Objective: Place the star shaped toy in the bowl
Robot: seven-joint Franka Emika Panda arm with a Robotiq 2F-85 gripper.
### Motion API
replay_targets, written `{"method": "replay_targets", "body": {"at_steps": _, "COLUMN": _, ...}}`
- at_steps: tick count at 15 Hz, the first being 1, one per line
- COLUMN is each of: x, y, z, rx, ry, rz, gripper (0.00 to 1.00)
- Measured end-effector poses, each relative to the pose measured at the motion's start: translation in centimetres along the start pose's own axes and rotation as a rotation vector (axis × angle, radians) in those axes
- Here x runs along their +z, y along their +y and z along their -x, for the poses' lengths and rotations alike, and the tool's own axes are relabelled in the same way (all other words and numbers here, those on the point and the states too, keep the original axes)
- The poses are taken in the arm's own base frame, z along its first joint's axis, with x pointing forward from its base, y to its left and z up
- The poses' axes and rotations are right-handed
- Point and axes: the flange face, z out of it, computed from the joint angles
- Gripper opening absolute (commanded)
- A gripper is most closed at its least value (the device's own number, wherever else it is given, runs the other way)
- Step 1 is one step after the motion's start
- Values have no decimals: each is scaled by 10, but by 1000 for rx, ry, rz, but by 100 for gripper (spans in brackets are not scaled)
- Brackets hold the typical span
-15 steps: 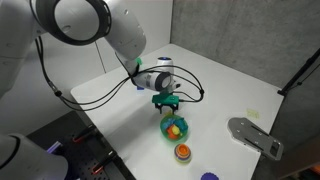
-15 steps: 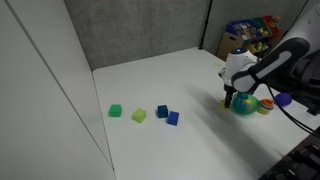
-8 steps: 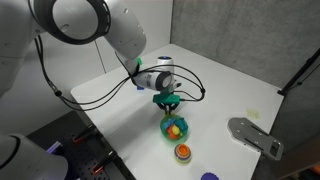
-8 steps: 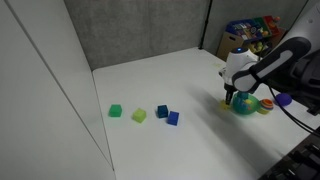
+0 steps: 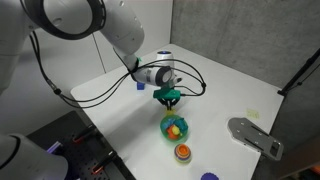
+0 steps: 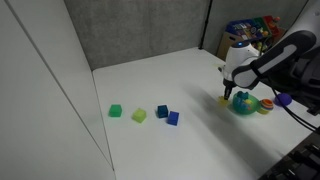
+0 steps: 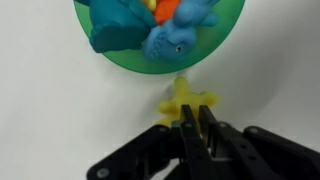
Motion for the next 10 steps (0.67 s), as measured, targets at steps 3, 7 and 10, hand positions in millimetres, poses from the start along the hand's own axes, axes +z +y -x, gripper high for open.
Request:
{"method": "replay_targets", "body": {"at_steps": 3, "x": -26, "y": 2, "z": -5, "rx": 15, "ry": 28, "rz": 15, "gripper": 5}}
{"method": "replay_targets", "body": {"at_steps": 7, "x": -61, "y": 6, "z": 1, "rx": 50, "ry": 31, "rz": 26, "gripper": 5}}
{"method": "replay_targets", "body": {"at_steps": 10, "x": -85, "y": 16, "z": 15, "rx": 104, "ry": 19, "rz": 37, "gripper": 5}}
